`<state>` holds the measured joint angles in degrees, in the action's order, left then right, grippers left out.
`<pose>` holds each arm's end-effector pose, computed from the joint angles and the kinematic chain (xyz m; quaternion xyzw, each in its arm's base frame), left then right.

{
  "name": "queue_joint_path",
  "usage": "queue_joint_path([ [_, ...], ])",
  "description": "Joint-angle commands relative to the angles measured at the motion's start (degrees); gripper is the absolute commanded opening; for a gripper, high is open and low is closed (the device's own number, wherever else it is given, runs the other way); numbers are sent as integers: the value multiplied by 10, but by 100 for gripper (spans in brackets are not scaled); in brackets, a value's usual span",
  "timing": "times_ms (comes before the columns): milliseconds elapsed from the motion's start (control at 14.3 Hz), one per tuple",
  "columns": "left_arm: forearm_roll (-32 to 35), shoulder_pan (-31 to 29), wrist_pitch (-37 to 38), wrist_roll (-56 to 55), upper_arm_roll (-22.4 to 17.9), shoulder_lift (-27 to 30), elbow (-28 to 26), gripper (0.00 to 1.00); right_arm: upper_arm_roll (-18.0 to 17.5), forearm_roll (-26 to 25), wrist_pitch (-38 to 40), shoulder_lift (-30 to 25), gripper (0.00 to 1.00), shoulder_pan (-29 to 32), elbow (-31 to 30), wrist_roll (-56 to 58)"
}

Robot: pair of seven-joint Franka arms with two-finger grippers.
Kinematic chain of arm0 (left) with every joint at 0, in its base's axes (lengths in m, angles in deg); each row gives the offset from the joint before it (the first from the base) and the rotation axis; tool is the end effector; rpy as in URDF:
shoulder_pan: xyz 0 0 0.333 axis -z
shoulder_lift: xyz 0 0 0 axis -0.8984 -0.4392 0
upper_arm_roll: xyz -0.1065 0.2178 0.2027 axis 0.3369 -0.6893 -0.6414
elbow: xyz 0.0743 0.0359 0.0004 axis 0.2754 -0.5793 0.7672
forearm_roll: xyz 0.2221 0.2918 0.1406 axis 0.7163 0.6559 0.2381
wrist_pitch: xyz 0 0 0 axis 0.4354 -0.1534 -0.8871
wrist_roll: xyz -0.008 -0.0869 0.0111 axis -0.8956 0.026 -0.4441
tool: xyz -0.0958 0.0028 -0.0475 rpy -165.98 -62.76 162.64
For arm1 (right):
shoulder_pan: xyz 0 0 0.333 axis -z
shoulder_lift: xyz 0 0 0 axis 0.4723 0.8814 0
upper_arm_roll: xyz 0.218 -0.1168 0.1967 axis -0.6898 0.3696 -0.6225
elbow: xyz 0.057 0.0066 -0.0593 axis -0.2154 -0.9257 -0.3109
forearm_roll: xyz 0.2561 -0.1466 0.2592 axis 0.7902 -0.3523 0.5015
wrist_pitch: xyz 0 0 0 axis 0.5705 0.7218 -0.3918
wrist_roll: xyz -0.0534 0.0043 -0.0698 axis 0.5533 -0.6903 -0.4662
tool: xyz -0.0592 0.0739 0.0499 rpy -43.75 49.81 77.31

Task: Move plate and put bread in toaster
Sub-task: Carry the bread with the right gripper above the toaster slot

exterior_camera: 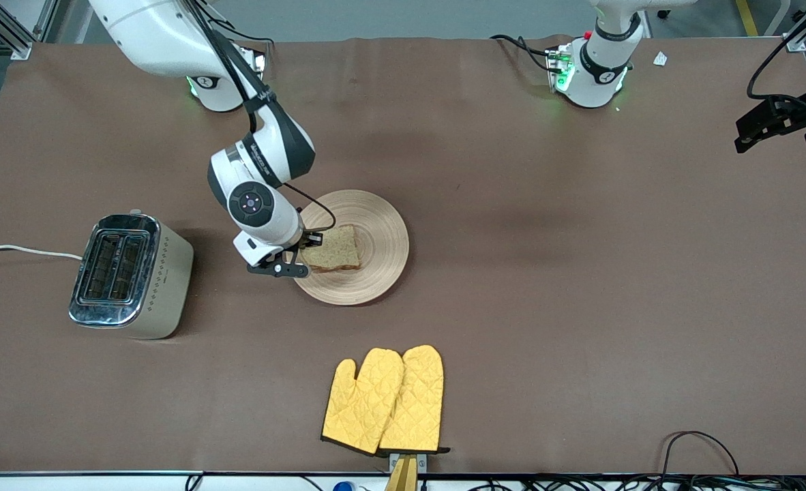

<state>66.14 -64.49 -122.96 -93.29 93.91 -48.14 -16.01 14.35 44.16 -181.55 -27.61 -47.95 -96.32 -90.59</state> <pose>0.5240 -0.0263 0.6712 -0.9989 -0.0100 0.0223 0.0399 0.5464 0.2903 0.2900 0.9950 -0.0302 -0.0831 0.0456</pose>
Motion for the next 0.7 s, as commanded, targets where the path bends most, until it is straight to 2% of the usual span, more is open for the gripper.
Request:
queue_joint_path([
  [0, -3, 1, 5, 3, -1, 8, 1, 100, -1, -58, 116, -31, 0, -4, 53, -37],
  [279, -3, 1, 5, 3, -1, 8, 1, 100, -2, -132, 299, -30, 0, -14, 155, -46],
  [418, -4, 1, 5, 2, 0, 8, 1, 100, -3, -189, 361, -30, 0, -20, 164, -53],
  [627, -5, 1, 6, 5, 1, 9, 1, 100, 0, -265, 412, -31, 0, -17, 166, -54],
])
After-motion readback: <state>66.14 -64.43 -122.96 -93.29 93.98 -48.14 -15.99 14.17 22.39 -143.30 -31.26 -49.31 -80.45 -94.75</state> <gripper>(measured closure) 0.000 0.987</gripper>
